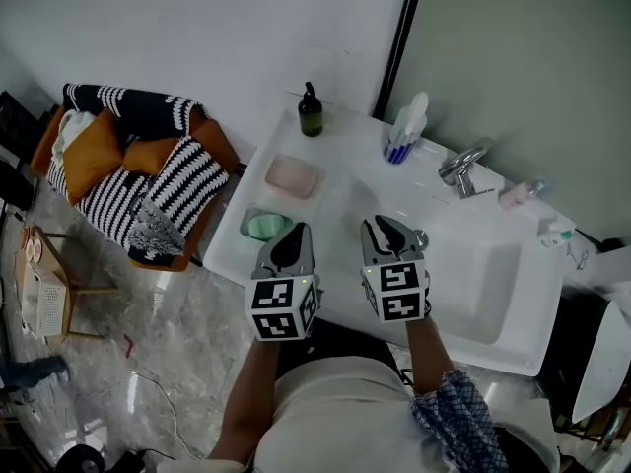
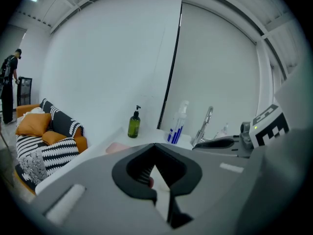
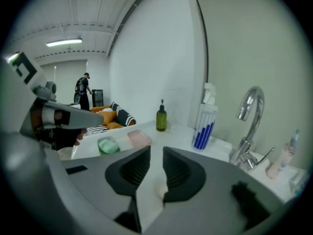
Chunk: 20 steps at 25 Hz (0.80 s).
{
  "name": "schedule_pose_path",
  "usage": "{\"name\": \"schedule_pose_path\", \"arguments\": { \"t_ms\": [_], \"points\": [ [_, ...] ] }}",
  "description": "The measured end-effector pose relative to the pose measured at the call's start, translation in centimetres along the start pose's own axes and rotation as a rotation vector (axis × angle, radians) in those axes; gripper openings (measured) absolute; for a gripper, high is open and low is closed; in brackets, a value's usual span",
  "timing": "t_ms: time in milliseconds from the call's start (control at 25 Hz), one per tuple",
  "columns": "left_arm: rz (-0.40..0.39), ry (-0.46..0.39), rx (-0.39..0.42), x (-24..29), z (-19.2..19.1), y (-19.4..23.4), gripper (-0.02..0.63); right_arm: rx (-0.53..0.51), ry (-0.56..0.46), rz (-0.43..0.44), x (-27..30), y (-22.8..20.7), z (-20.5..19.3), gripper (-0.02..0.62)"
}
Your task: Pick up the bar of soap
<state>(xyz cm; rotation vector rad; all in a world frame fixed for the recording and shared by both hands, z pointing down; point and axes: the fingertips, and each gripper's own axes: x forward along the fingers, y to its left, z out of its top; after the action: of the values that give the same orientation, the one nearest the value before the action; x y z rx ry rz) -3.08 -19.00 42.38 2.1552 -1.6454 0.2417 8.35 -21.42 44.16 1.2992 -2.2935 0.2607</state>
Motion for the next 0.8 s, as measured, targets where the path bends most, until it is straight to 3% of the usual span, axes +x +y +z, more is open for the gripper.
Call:
{"name": "schedule_pose_path", "arguments": {
  "t_ms": [440,800],
  "points": [
    [-0.022,0.009,-0.029,0.1,-0.7,-0.4,0.008,-0.002,-0.012,-0.039,-0.6,0.0,0.3,0.018],
    [-0.013,0.011,-0.022,0.0,-0.7,-0.3,0.006,0.006,-0.055,-0.090,-0.9,-0.3,1.2,0.015]
  ]
}}
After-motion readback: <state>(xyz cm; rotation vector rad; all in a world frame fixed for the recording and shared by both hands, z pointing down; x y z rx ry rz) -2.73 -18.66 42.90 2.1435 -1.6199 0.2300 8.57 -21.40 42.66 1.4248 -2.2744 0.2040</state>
